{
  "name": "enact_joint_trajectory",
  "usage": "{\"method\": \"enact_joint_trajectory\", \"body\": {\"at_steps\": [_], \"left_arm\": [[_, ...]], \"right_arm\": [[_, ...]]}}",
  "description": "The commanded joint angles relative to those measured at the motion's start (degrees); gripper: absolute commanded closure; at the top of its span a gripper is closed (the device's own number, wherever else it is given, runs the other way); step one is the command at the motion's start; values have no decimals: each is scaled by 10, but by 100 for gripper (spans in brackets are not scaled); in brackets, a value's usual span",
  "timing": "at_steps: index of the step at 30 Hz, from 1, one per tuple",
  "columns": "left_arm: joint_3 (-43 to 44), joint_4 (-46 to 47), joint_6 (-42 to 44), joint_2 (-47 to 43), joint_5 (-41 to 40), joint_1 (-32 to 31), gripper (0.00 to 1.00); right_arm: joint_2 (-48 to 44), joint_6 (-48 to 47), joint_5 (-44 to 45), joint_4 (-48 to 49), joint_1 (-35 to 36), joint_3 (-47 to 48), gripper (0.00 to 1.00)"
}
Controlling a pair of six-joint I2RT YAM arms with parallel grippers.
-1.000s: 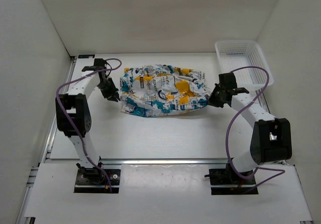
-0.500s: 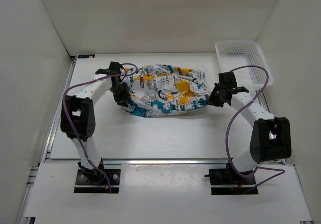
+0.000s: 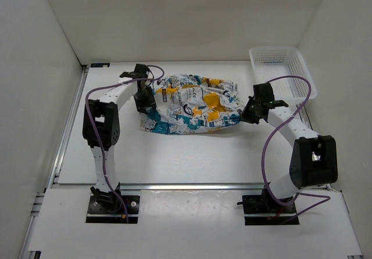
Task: Fold and stack the shorts
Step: Flatten the shorts out
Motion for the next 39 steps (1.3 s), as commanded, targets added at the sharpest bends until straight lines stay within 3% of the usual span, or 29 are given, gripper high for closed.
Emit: {"method": "enact_joint_trajectory", "body": {"at_steps": [1,6,7,8,18,21,24,26,29,33,34,39], "left_arm": [[29,1,8,18,-35,-11,51],[44,1,14,34,-35,-16,69],[44,1,14,34,-35,-16,82],[44,1,14,34,-35,-16,88],[18,-5,14,-27,-56,-16,90],[11,-5,14,-28,-63,-16,62],[-6,6,34,-21,-48,-11,43],[-13,19,45,-14,-27,-11,36],[-13,20,59,9,-10,-6,34],[-8,26,59,37,-4,-6,46],[-8,26,59,38,-4,-6,56],[-8,26,54,31,-22,-6,81]], "right_arm": [[2,-11,3,-5,-2,21,100],[2,-11,3,-5,-2,21,100],[2,-11,3,-5,-2,21,100],[2,-11,3,-5,-2,21,100],[2,-11,3,-5,-2,15,100],[7,-11,3,-5,-2,15,100],[7,-11,3,-5,-2,15,100],[7,-16,3,-5,-2,15,100],[7,-16,3,-5,-2,15,100],[7,-16,3,-5,-2,15,100],[7,-16,3,-5,-2,15,100],[7,-16,3,-5,-2,10,100]]}}
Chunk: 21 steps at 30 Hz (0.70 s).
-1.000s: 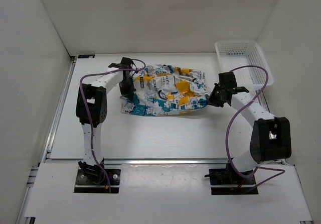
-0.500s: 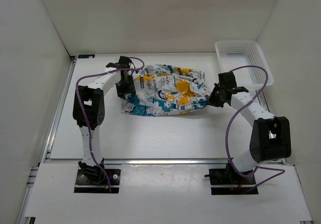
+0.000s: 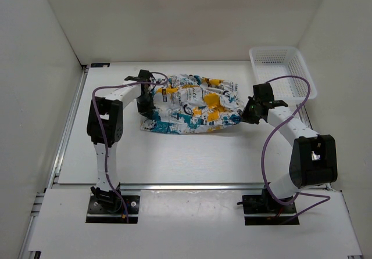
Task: Fold and stack the shorts
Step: Flatten the shorts out
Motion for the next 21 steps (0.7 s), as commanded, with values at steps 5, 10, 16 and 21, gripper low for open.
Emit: {"method": "enact_joint_trajectory", "body": {"at_steps": [5,10,16,21], "left_arm": [[2,10,3,-26,-19,2,90],[-19,-7,3,-86,-30,2,90],[-92,-37,-16,-211,-43,2,90],[-210,-43,-49,-321,-25,-13,90]], "right_arm": [[3,-7,3,-4,-2,5,100],[3,-7,3,-4,-2,5,100],[-7,-7,8,-4,-2,5,100],[-21,-7,8,-9,-2,-14,100]]}}
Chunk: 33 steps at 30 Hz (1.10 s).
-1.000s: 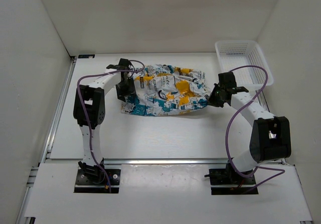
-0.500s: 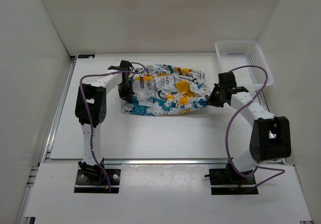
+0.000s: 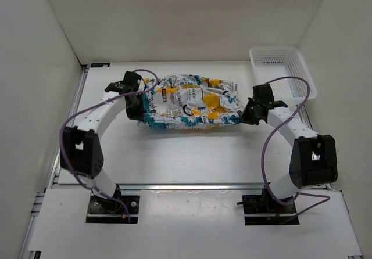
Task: Fold and stack the shorts
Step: Flatten the shorts out
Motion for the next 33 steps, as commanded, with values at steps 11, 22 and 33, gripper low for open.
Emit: {"method": "enact_joint_trajectory", "body": {"at_steps": [11,22,33], "left_arm": [[-215,-18,-145,-171,43,-81,38],[-289,4,-229,-183,79,-81,41],[-298,83,-286,-110,57,-86,25]], "right_arm": [[-72,-6,8,-9,-2,-103,82],[-108,4,20,-26,-2,-120,25],[-101,35,-22,10,-7,-152,25]]}}
